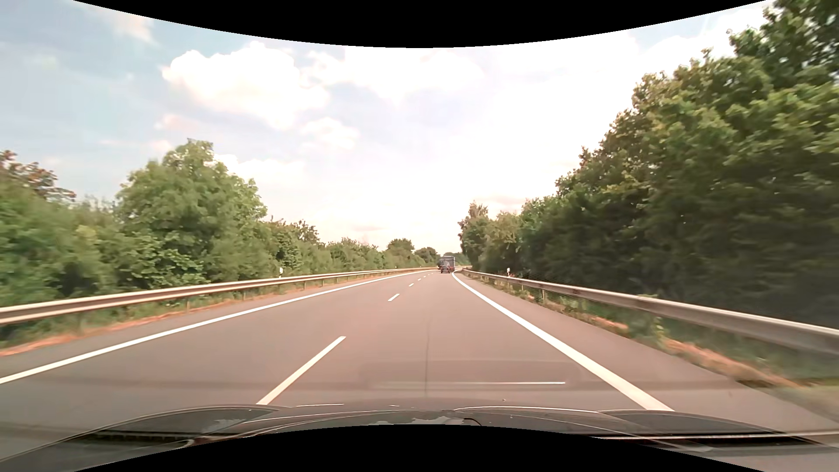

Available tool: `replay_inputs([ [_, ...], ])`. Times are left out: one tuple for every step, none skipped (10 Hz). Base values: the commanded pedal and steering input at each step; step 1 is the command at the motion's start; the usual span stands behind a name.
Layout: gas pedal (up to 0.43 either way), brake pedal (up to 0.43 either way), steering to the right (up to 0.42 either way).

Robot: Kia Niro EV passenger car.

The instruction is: Follow the waypoints while adhering to traffic rules and regulations

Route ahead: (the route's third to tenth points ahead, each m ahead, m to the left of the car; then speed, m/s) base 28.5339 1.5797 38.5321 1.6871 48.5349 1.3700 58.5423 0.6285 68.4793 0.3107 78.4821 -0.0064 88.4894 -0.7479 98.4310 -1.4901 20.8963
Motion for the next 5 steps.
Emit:
replay_inputs([
  [0.209, 0.0, 0.002],
  [0.209, 0.0, 0.003],
  [0.209, 0.0, 0.004],
  [0.209, 0.0, 0.004],
  [0.197, 0.0, 0.004],
])
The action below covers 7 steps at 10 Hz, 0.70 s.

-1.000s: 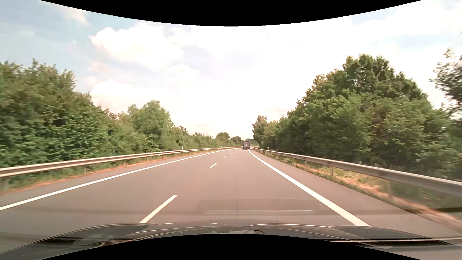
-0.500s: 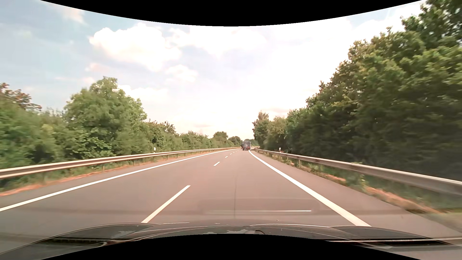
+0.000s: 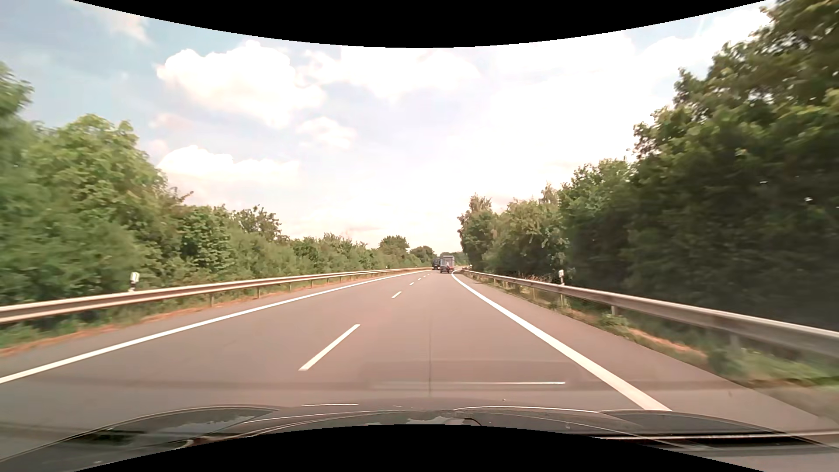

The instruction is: Follow the waypoints while adhering to traffic rules and regulations

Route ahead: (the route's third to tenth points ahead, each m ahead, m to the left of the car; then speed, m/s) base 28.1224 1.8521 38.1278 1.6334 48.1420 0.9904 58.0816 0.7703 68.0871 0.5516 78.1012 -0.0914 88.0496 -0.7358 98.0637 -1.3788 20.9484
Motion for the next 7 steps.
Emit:
replay_inputs([
  [0.197, 0.0, 0.004],
  [0.197, 0.0, 0.004],
  [0.197, 0.0, 0.004],
  [0.197, 0.0, 0.004],
  [0.197, 0.0, 0.004],
  [0.197, 0.0, 0.004],
  [0.197, 0.0, 0.004],
])
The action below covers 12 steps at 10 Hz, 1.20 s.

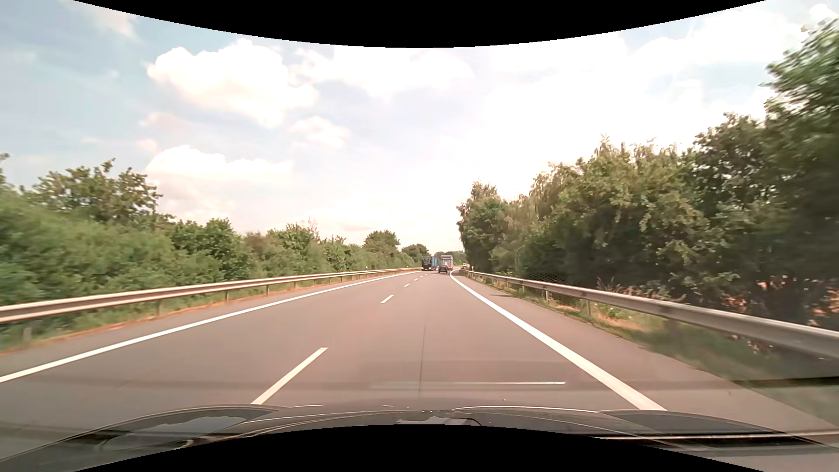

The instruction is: Follow the waypoints while adhering to traffic rules and regulations

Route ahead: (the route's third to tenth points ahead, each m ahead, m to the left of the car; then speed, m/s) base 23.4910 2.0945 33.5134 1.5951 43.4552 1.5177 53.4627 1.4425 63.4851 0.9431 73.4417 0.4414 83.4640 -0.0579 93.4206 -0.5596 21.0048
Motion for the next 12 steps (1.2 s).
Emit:
replay_inputs([
  [0.197, 0.0, 0.004],
  [0.197, 0.0, 0.004],
  [0.197, 0.0, 0.004],
  [0.197, 0.0, 0.004],
  [0.197, 0.0, 0.004],
  [0.197, 0.0, 0.004],
  [0.197, 0.0, 0.004],
  [0.197, 0.0, 0.004],
  [0.197, 0.0, 0.004],
  [0.197, 0.0, 0.004],
  [0.189, 0.0, 0.003],
  [0.189, 0.0, 0.003],
])
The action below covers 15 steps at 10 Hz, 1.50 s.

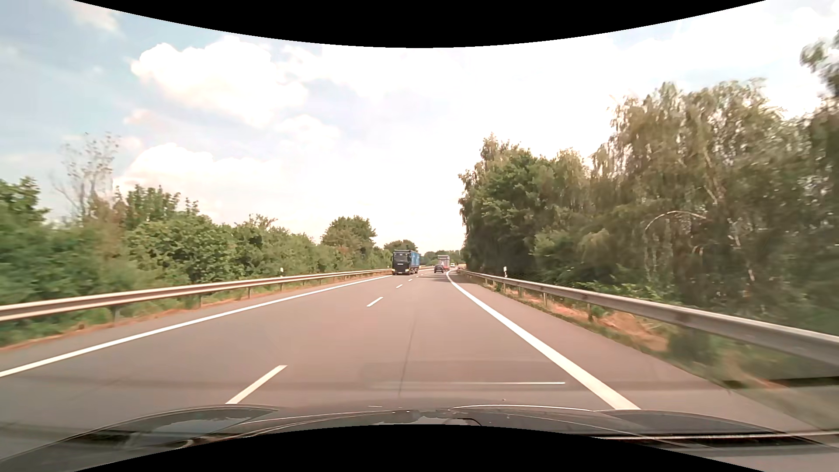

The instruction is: Follow the waypoints while adhering to traffic rules and regulations

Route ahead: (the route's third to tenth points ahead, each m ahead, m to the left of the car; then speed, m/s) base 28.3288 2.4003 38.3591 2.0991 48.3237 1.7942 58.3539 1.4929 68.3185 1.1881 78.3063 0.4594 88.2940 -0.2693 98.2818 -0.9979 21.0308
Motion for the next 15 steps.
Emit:
replay_inputs([
  [0.189, 0.0, 0.002],
  [0.189, 0.0, 0.001],
  [0.189, 0.0, 0.001],
  [0.189, 0.0, 0.001],
  [0.189, 0.0, 0.001],
  [0.189, 0.0, 0.001],
  [0.189, 0.0, 0.001],
  [0.189, 0.0, 0.001],
  [0.189, 0.0, 0.001],
  [0.189, 0.0, 0.002],
  [0.189, 0.0, 0.002],
  [0.189, 0.0, 0.002],
  [0.189, 0.0, 0.002],
  [0.189, 0.0, 0.002],
  [0.189, 0.0, 0.002],
])
